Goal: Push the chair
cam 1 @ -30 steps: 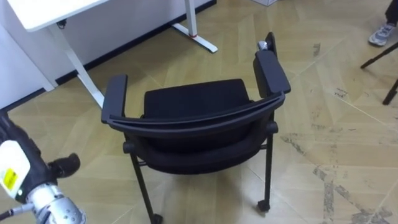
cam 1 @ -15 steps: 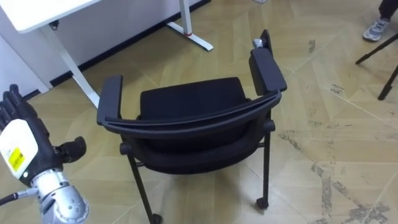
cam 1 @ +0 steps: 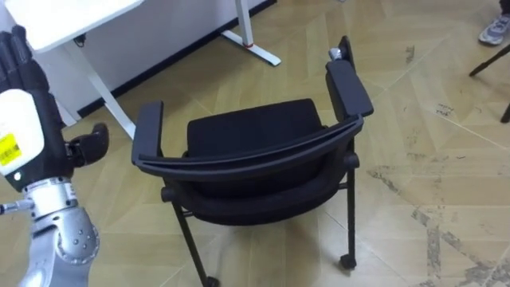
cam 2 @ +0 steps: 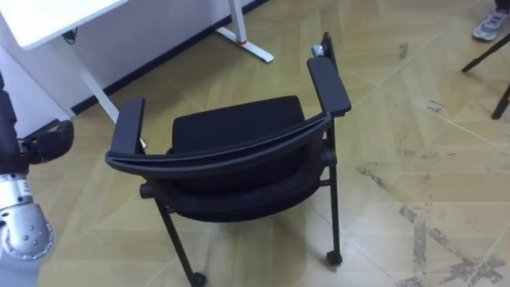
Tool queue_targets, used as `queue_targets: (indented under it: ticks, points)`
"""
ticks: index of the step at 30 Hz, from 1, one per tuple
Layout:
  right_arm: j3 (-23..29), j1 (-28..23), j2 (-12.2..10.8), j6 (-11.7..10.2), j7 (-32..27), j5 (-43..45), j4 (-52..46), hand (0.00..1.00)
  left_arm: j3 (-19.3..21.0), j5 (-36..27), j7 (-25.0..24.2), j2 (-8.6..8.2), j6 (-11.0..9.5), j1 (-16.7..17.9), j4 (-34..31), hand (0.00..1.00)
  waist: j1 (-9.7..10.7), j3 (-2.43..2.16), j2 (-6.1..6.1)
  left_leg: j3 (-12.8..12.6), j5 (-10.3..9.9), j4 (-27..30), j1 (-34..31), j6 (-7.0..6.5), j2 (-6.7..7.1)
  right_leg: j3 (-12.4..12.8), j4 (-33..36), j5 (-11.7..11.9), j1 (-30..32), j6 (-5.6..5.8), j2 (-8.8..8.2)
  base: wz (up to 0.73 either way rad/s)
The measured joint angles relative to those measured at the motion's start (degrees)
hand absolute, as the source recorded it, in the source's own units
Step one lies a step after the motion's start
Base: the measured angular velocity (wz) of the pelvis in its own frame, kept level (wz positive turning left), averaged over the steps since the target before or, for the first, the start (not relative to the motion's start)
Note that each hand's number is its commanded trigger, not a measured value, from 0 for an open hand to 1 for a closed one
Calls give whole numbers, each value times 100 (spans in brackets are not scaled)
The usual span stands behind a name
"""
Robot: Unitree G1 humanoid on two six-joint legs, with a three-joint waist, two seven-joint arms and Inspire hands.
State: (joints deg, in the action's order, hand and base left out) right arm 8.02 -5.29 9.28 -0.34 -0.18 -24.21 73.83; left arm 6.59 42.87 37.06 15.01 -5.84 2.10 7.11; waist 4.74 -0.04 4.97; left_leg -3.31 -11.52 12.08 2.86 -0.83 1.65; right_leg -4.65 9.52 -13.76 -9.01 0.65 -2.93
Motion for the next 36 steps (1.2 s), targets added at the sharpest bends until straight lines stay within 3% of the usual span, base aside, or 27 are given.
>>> queue_targets:
  ticks: [8, 9, 13, 15, 16, 17, 20, 23, 26, 27, 30, 33, 36]
  points:
    - [-5, 68, 59, -18, 14, -3, 67, 0, -132, 69, -519, 21, 33, -2, -320, 0, -9, 60, -88, 23, -1, 61, -34, -1, 0, 0, -2, 0, 5, 0, -1, 0]
    - [-7, 78, 79, -41, 13, -9, 110, 0, -214, 64, -551, 84, 73, -2, -450, 0, -1, 61, -88, 24, -1, 60, -39, -1, 1, -4, -1, 1, 6, 1, -3, 0]
    - [-4, 177, 179, -47, 87, -1, 191, 0, -587, 320, -941, 310, 125, -1, -902, 0, 38, 7, 77, 33, 1, 70, -135, -4, 5, -34, 5, 20, 86, 9, -7, 2]
    - [-9, 225, 182, -64, 89, 58, 225, 0, -811, 425, -1159, 383, 148, 0, -1049, 0, 96, 10, 112, 34, 2, 69, -142, -4, 4, -40, 4, 20, 92, 9, -5, 0]
    - [-26, 249, 185, -82, 99, 83, 242, 0, -941, 479, -1305, 385, 160, 0, -1064, 0, 115, -24, 166, 34, 2, 67, -140, -5, 3, -40, 4, 20, 92, 9, -5, 0]
    - [-41, 260, 185, -90, 107, 86, 242, 0, -990, 519, -1393, 385, 164, 0, -1064, 0, 121, -31, 185, 32, 2, 65, -133, -4, 3, -40, 4, 20, 88, 9, -6, 0]
    - [-100, 313, 185, -94, 203, 131, 281, 0, -1199, 561, -1786, 386, 172, 2, -1064, 0, 186, -10, 183, 25, 4, 55, -124, -2, -4, -33, 0, 20, 87, 9, 1, 0]
    - [-118, 302, 186, -98, 221, 198, 281, 0, -1261, 563, -2106, 388, 172, 4, -1062, 0, 215, 63, 79, 15, 5, 56, -132, -1, -5, -16, -7, 20, 99, 9, 3, 0]
    - [-112, 282, 187, -106, 220, 334, 281, 0, -1261, 636, -2311, 523, 174, 14, -1055, 0, 272, 108, 8, 9, 4, 56, -157, -2, -1, -11, -7, 20, 124, 9, 2, 0]
    - [-112, 278, 187, -113, 217, 437, 281, 0, -1261, 681, -2427, 635, 173, 16, -1054, 0, 285, 118, -27, 5, 4, 58, -169, -2, -2, -11, -5, 20, 137, 9, 3, 0]
    - [-111, 246, 239, -146, 206, 445, 297, 0, -1300, 681, -2668, 859, 180, 22, -1058, 0, 291, 59, -5, 12, 4, 66, -224, -3, 0, 0, 10, 38, 195, 10, 3, 0]
    - [-116, 254, 291, -208, 208, 432, 413, 0, -1440, 686, -2953, 925, 194, 24, -1098, 0, 301, -3, 86, 25, 4, 49, -180, -3, 4, 8, 8, 55, 158, 13, 0, 0]
    - [-122, 260, 288, -230, 224, 450, 415, 0, -1474, 686, -3254, 1011, 199, 37, -1248, 0, 288, 2, 98, 23, 5, 3, -100, -4, -2, 10, -5, 54, 107, 13, 8, -2]
